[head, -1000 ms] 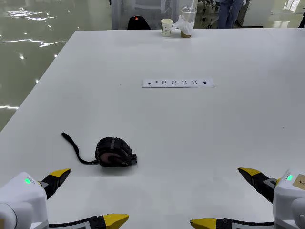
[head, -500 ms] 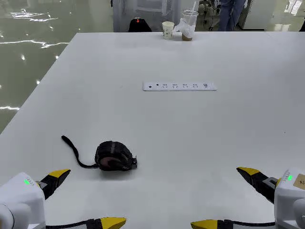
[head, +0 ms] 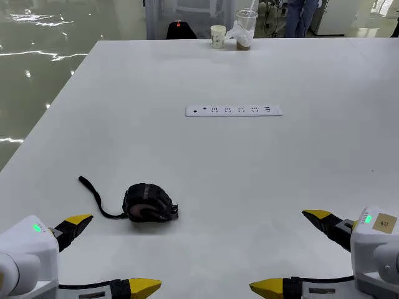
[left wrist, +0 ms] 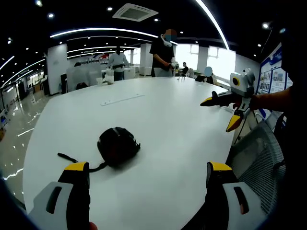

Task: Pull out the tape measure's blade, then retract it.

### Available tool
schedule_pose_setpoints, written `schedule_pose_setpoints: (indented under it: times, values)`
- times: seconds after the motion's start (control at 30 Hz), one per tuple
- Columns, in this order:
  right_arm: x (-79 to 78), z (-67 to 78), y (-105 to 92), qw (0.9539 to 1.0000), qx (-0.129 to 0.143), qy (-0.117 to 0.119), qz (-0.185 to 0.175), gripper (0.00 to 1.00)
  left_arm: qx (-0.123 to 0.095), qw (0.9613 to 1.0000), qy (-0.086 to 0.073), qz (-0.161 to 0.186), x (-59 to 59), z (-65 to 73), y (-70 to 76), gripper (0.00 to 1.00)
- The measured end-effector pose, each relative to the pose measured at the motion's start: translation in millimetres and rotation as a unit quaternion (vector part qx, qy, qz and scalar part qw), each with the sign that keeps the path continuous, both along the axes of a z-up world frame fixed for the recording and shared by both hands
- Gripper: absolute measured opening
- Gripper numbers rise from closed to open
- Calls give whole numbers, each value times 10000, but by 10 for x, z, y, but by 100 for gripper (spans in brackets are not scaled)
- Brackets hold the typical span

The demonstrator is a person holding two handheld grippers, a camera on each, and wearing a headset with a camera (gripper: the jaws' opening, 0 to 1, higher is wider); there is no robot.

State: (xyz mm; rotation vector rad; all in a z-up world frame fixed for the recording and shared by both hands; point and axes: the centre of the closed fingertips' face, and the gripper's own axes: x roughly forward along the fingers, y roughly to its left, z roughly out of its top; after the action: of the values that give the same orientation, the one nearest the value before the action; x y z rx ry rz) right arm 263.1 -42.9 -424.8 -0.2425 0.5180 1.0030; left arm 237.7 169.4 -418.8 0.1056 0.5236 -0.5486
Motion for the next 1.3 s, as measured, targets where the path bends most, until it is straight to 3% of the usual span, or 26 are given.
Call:
schedule_pose_setpoints:
  times: [0.77,1.3]
  values:
    - [247,-116,68,9973,-305,-10,671,96,254,9988,107,-405,245,-55,60,99]
    - [443,-232,158,9906,-571,-91,1236,99,621,9935,262,-919,451,-99,127,99]
